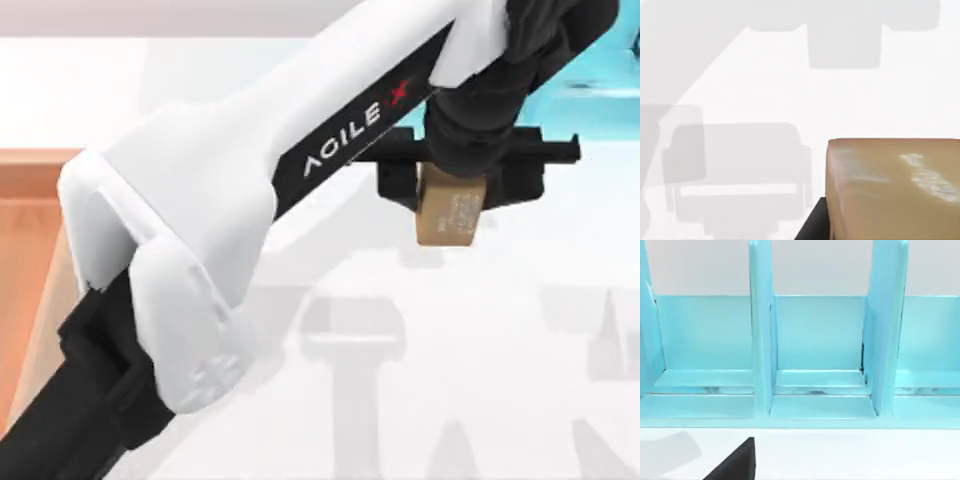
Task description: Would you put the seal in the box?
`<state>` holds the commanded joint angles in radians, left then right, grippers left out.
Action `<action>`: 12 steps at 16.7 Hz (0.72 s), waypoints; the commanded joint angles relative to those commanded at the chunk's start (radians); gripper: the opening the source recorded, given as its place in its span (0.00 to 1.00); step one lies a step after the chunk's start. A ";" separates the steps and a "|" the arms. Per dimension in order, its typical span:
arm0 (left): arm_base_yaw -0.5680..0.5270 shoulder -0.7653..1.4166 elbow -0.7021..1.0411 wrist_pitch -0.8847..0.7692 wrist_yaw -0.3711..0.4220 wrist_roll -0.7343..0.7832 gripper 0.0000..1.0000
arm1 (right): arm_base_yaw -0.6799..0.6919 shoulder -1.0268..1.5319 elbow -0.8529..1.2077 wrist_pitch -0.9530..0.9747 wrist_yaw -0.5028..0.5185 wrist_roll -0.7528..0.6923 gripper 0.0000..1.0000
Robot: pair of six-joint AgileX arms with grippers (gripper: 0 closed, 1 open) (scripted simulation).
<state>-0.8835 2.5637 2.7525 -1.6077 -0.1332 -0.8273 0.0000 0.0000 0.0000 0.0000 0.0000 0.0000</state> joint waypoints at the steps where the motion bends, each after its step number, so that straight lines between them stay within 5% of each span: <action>1: 0.051 -0.043 -0.058 0.021 0.009 0.051 0.00 | 0.000 0.000 0.000 0.000 0.000 0.000 1.00; 12: 0.851 -0.681 -1.017 0.313 0.137 0.826 0.00 | 0.000 0.000 0.000 0.000 0.000 0.000 1.00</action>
<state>-0.0322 1.8831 1.7354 -1.2952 0.0034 -0.0016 0.0000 0.0000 0.0000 0.0000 0.0000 0.0000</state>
